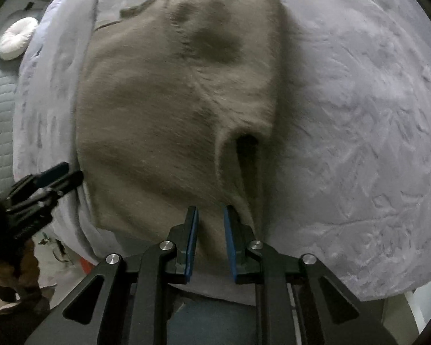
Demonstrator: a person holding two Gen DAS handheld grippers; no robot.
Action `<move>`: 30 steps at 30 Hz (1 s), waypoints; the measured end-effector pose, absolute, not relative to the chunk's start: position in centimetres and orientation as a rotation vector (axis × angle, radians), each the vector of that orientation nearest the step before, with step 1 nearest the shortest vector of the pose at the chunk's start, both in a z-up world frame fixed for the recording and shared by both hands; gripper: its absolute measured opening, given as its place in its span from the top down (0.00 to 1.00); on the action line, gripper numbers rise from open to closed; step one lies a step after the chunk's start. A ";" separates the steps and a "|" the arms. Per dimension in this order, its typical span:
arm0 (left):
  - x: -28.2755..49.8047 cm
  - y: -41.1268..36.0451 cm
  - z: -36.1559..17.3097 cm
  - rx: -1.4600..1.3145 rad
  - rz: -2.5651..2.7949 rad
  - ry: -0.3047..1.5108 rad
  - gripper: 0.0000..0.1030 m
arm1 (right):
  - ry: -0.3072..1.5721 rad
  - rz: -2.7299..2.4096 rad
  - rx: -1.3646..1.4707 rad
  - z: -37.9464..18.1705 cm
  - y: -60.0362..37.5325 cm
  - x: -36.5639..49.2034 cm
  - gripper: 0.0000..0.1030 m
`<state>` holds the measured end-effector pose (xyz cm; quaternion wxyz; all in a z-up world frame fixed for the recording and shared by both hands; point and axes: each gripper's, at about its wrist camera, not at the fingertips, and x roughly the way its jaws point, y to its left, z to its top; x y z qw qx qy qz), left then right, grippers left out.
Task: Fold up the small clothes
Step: 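Open both tools and press the folded sweater flat, then raise both open tools away from the folded sweater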
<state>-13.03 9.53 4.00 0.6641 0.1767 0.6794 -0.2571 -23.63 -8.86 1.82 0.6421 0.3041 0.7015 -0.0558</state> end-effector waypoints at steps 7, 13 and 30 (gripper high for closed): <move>-12.2 9.7 5.5 0.352 -0.557 1.508 0.48 | 1.595 -0.152 0.671 3.6 -9.5 -23.8 0.82; -11.2 9.3 6.5 0.364 -0.552 1.468 0.48 | 1.551 -0.166 0.650 5.9 -10.3 -23.5 0.81; -10.0 8.7 6.6 0.379 -0.465 1.510 0.26 | 1.454 -0.286 0.625 9.2 -12.2 -20.7 0.57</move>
